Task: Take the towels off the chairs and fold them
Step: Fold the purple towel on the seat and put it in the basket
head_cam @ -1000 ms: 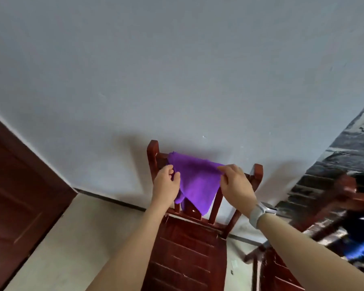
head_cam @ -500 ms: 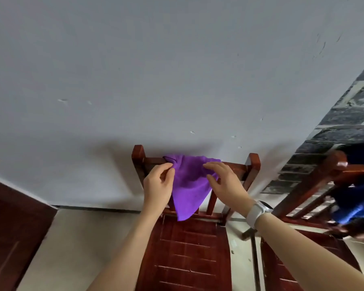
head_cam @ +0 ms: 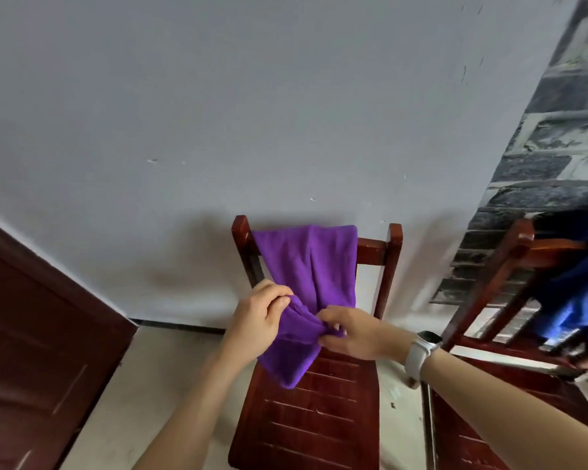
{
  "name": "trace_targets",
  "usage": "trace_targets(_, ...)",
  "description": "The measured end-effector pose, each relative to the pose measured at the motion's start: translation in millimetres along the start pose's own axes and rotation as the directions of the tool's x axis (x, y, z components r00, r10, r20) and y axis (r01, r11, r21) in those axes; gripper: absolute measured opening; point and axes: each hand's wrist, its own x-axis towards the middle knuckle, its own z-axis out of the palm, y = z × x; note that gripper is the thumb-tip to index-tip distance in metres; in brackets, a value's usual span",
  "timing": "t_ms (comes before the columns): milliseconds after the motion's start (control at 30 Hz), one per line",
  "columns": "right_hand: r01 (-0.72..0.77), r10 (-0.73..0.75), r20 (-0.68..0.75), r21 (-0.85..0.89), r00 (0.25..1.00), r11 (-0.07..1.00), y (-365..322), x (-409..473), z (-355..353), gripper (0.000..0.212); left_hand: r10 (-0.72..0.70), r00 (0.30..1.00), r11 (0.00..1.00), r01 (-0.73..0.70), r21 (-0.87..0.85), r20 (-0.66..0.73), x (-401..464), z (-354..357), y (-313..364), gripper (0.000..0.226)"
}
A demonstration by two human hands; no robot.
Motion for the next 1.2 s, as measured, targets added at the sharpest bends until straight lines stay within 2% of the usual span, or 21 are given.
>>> trace_targets(67, -0.063, 0.058, 0.058, 0.087, 0.997, 0.994, 0, -27, 12, 0.004, -0.027, 0.998, 1.000, 0.027, -0.010, 0.055, -20, 11, 7, 0.035)
trace_targets(133, -0.080, 0.071, 0.073, 0.124, 0.995, 0.989, 3, -50, 17, 0.027, -0.048, 0.995, 0.999, 0.050, -0.020, 0.082, -34, 21, 18, 0.026)
trace_targets(200, -0.115, 0.116, 0.005, 0.188, 0.993, 0.975, 7, -72, 17, 0.029, -0.091, 0.991, 0.993, 0.097, -0.064, 0.097, -42, 30, 32, 0.023)
trace_targets(267, -0.140, 0.180, -0.114, 0.294, 0.977, 0.945, 15, -93, 15, 0.018, -0.155, 0.982, 0.980, 0.167, -0.112, 0.106, -44, 36, 48, 0.024)
trace_targets(333, -0.182, 0.256, -0.169, 0.361, 0.952, 0.915, 22, -109, 15, 0.015, -0.206, 0.971, 0.965, 0.222, -0.138, 0.125, -38, 38, 64, 0.027)
trace_targets(400, -0.216, 0.319, -0.209, 0.403, 0.924, 0.889, 29, -120, 20, 0.017, -0.192, 0.969, 0.966, 0.214, -0.142, 0.153, -32, 39, 77, 0.028)
trace_targets(567, -0.283, 0.409, -0.301, 0.385, 0.861, 0.878, 34, -130, 35, 0.035, -0.124, 0.979, 0.955, 0.163, -0.250, 0.164, -20, 40, 99, 0.017)
trace_targets(600, -0.279, 0.404, -0.313, 0.375, 0.860, 0.884, 33, -128, 38, 0.035, -0.104, 0.980, 0.948, 0.150, -0.281, 0.172, -19, 39, 102, 0.015)
trace_targets(700, -0.328, 0.412, -0.366, 0.270, 0.834, 0.905, 33, -113, 45, 0.010, -0.086, 0.987, 0.920, 0.131, -0.369, 0.135, -16, 33, 106, 0.018)
trace_targets(800, -0.385, 0.491, -0.446, 0.311, 0.748, 0.869, 33, -99, 38, 0.018, -0.179, 0.981, 0.892, 0.195, -0.407, 0.079, -15, 18, 90, 0.017)
trace_targets(867, -0.332, 0.452, -0.505, 0.313, 0.736, 0.890, 28, -92, 26, 0.021, -0.234, 0.963, 0.895, 0.266, -0.358, 0.131, -17, 4, 75, 0.029)
trace_targets(967, -0.117, 0.221, -0.542, 0.220, 0.811, 0.968, 5, -74, 3, 0.024, -0.235, 0.932, 0.931, 0.298, -0.213, 0.277, -22, -10, 60, 0.030)
trace_targets(1033, 0.004, 0.085, -0.500, 0.174, 0.862, 0.985, -17, -62, -12, 0.028, -0.216, 0.924, 0.949, 0.274, -0.154, 0.315, -24, -8, 53, 0.028)
trace_targets(1100, 0.052, 0.022, -0.453, 0.150, 0.891, 0.987, -36, -52, -24, 0.026, -0.190, 0.927, 0.958, 0.247, -0.146, 0.322, -24, -2, 51, 0.036)
trace_targets(1200, 0.063, 0.063, -0.548, 0.207, 0.834, 0.976, -47, -46, -32, 0.012, -0.113, 0.970, 0.980, 0.144, -0.135, 0.215, -18, 10, 54, 0.025)
